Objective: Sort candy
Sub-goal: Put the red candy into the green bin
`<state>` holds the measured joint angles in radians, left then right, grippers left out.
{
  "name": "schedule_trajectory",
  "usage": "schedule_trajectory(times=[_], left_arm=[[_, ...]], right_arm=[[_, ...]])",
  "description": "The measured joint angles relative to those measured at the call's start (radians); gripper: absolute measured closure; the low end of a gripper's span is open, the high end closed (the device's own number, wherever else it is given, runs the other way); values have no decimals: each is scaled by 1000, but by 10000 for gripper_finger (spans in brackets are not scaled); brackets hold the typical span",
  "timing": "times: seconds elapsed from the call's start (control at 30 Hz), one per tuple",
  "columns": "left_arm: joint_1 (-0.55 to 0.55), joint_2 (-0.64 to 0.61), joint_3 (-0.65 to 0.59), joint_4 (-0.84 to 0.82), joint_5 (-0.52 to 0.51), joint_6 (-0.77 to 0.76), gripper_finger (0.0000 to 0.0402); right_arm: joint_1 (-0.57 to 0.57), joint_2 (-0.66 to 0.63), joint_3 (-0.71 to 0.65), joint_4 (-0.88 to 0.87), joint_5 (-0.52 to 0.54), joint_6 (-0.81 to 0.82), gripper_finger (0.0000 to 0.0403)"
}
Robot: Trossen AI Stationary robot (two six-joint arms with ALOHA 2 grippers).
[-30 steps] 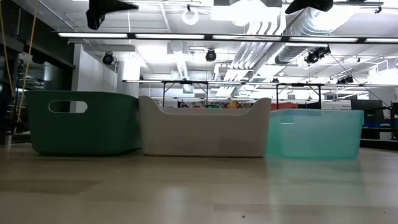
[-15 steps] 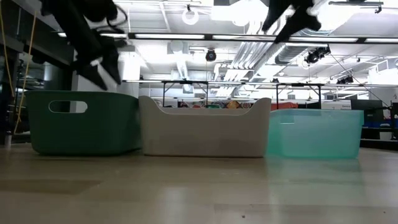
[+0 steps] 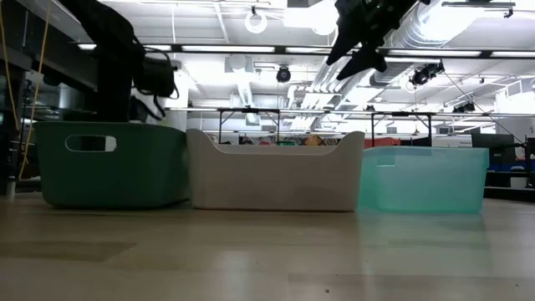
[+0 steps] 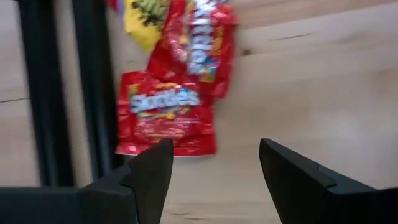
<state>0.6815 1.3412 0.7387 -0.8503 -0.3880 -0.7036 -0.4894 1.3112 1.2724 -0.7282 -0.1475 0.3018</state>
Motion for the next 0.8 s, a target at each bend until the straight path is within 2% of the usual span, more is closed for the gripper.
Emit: schedule_trajectory(times=[0.17, 0.33, 0.6, 0.7, 0.8], left_arm=[[10, 73, -4, 34, -76, 3, 174], [70, 155, -36, 94, -10, 51, 174], [129, 202, -50, 145, 0, 165, 175], [130, 203, -55, 155, -2, 182, 194], [115, 202, -76, 173, -15, 219, 240]], right_arm=[[-30, 5, 0, 15, -37, -17, 167], [-31, 5, 0, 15, -39, -16, 167], [-28, 5, 0, 23, -18, 24, 167], [-27, 5, 0, 37, -18, 60, 167], [-21, 5, 0, 50, -20, 99, 167]])
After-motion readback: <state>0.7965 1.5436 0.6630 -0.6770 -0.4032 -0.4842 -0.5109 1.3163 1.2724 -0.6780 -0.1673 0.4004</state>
